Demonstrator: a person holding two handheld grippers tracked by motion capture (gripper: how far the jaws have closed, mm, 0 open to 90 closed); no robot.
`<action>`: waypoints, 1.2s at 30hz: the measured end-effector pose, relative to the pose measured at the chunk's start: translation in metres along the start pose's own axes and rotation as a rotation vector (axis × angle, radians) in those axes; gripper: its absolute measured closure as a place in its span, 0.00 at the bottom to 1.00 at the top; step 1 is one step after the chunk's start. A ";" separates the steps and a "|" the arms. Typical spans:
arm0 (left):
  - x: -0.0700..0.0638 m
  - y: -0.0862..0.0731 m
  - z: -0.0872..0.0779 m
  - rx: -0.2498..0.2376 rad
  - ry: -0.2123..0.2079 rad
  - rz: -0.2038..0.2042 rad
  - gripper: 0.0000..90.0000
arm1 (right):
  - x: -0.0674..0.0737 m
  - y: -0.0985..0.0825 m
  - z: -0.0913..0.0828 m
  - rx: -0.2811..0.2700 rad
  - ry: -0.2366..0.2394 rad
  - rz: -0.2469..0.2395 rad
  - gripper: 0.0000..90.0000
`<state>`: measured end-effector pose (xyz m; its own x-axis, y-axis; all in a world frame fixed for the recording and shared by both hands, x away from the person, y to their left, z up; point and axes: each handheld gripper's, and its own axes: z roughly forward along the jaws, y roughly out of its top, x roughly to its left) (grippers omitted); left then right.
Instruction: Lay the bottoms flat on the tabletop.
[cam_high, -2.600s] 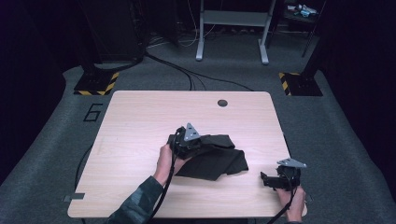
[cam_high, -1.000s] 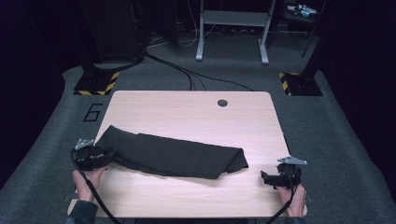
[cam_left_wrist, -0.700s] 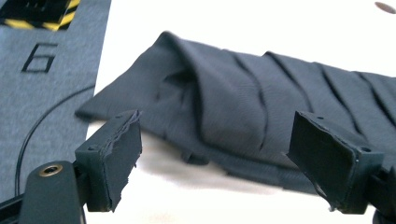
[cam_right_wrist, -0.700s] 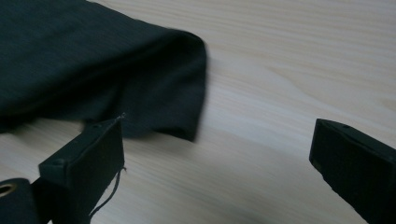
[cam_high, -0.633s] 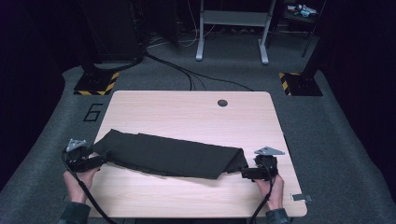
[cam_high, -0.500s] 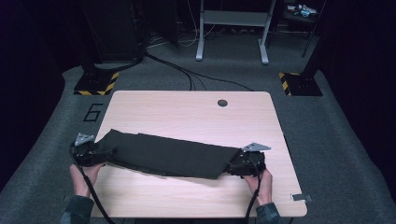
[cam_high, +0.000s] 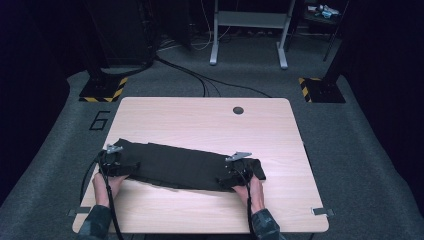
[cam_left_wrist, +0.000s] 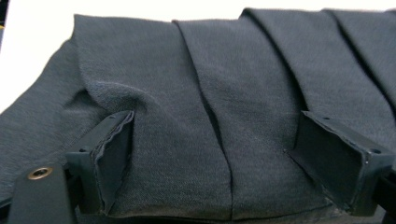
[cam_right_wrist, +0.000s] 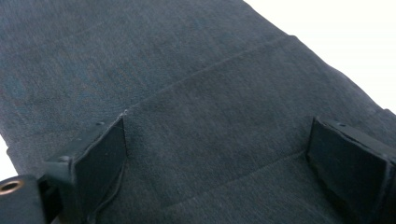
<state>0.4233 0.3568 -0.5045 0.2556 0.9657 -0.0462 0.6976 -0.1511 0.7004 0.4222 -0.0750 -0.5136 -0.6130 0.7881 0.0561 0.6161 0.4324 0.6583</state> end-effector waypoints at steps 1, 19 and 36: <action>0.000 -0.001 0.001 0.003 0.000 0.003 0.15 | 0.000 0.000 0.000 0.002 -0.008 -0.002 0.05; -0.037 -0.019 0.007 -0.029 -0.048 0.015 0.16 | -0.033 -0.019 -0.017 0.007 -0.044 0.031 0.05; -0.084 -0.029 0.002 -0.036 -0.090 0.058 0.17 | -0.067 -0.039 -0.038 0.010 -0.091 0.085 0.05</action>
<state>0.3828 0.2793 -0.5221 0.3554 0.9323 -0.0676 0.6554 -0.1970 0.7291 0.4207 -0.1617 -0.5142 -0.5112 0.8584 0.0431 0.6690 0.3660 0.6469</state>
